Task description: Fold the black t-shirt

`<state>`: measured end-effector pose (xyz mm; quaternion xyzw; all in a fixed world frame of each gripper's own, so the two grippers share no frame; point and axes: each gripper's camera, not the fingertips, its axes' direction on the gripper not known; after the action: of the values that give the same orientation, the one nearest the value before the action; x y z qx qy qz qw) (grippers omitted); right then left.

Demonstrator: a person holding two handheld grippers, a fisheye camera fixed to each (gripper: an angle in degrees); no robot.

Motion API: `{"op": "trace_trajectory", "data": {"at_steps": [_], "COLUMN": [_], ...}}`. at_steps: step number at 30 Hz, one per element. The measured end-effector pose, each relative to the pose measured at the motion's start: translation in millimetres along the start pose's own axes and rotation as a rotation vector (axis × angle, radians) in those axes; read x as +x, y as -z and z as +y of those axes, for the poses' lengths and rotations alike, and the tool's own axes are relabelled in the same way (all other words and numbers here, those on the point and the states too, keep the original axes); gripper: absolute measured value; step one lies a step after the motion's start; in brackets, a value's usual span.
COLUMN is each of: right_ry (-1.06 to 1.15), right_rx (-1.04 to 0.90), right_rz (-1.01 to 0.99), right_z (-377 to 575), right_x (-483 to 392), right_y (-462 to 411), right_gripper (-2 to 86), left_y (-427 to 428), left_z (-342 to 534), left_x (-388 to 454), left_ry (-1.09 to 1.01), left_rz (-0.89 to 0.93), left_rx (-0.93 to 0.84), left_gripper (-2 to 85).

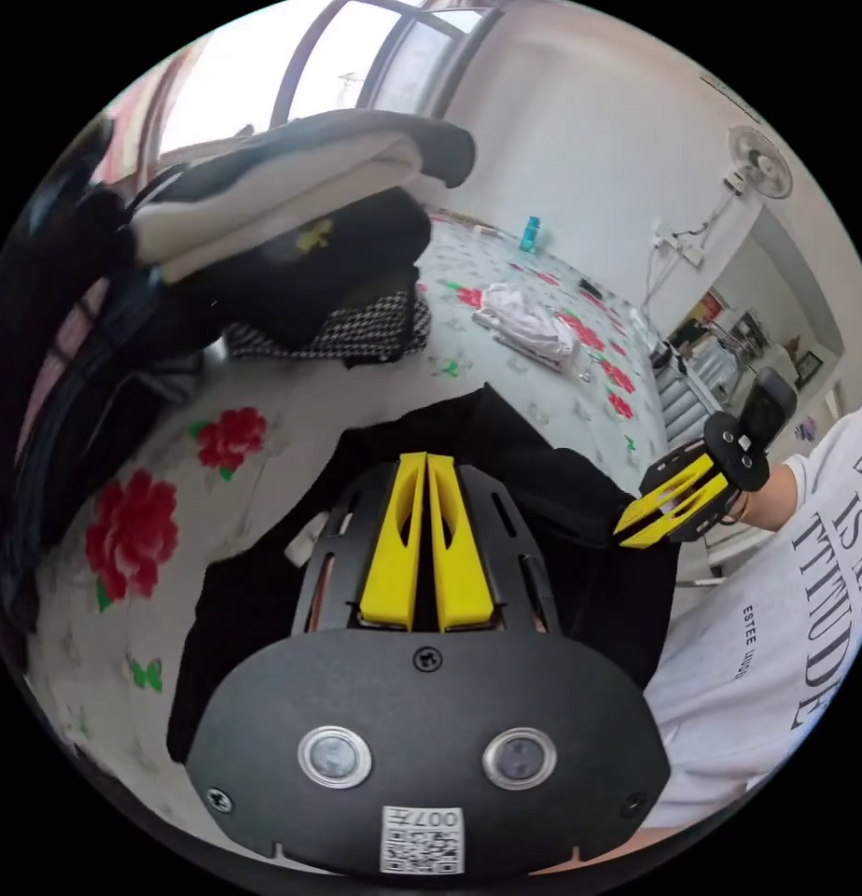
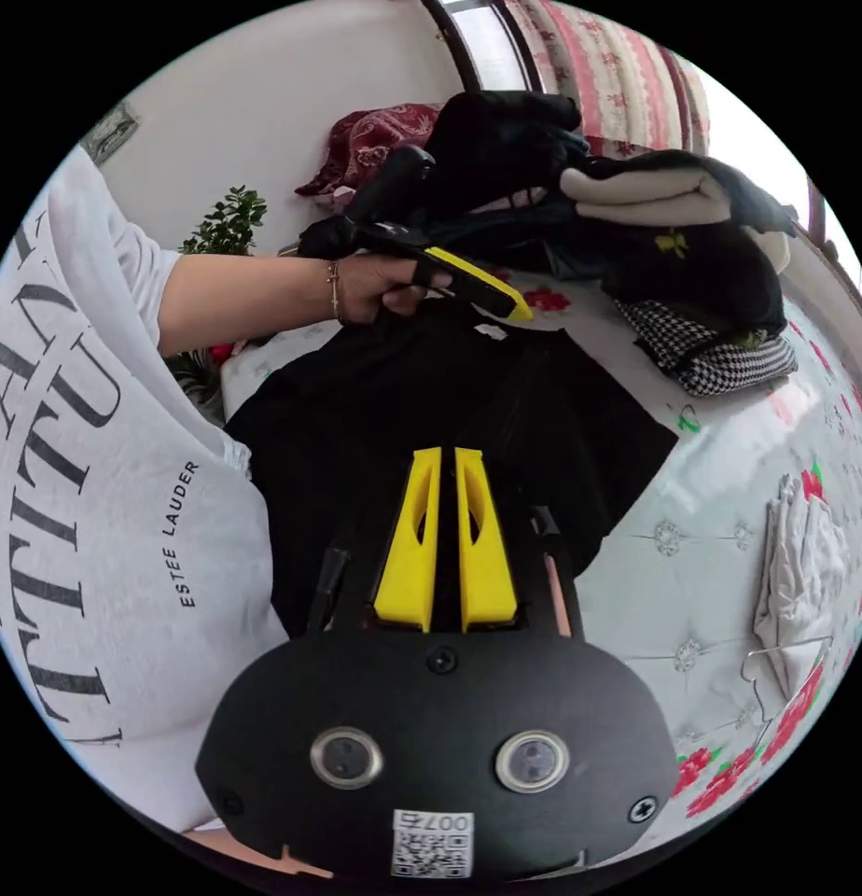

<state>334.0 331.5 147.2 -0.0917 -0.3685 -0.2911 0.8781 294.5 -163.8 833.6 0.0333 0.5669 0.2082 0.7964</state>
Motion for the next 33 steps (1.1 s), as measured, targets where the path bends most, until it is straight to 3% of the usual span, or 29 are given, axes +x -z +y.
{"op": "trace_trajectory", "data": {"at_steps": [4, 10, 13, 19, 22, 27, 28, 33], "right_ry": [-0.021, -0.224, -0.407, -0.567, -0.561, -0.391, -0.329, -0.368], "right_rx": [-0.238, -0.117, -0.092, -0.344, -0.422, -0.583, -0.611, -0.549], "right_rz": [-0.158, -0.206, -0.145, -0.011, -0.054, 0.172, 0.144, -0.048], "right_z": [-23.1, -22.9, 8.5, 61.8, 62.4, 35.7, 30.5, 24.4], "right_x": [-10.4, -2.4, 15.3, 19.5, 10.2, -8.3, -11.1, 7.0], "right_y": [-82.1, -37.9, -2.8, -2.1, -24.3, -47.1, -50.4, -37.0], "right_gripper": [3.6, 6.5, 7.4, 8.5, 7.5, 3.2, 2.0, 0.3], "left_y": [46.8, 138.2, 174.1, 188.8, 174.5, 155.0, 156.5, 183.1], "left_z": [64.8, 152.4, 199.3, 267.5, 264.9, 229.8, 223.1, 201.2], "left_x": [-14.5, 15.3, 42.1, 96.6, 115.6, 113.3, 110.4, 110.2], "left_ry": [0.271, 0.538, 0.657, 0.924, 0.933, 0.922, 0.908, 0.8], "left_rz": [-0.186, -0.277, -0.303, -0.306, -0.325, -0.397, -0.375, -0.235], "left_rx": [-0.009, -0.029, -0.114, -0.273, -0.306, -0.451, -0.488, -0.48], "left_gripper": [-0.7, 4.9, 7.8, 11.6, 11.7, 7.2, 1.4, -0.4]}}
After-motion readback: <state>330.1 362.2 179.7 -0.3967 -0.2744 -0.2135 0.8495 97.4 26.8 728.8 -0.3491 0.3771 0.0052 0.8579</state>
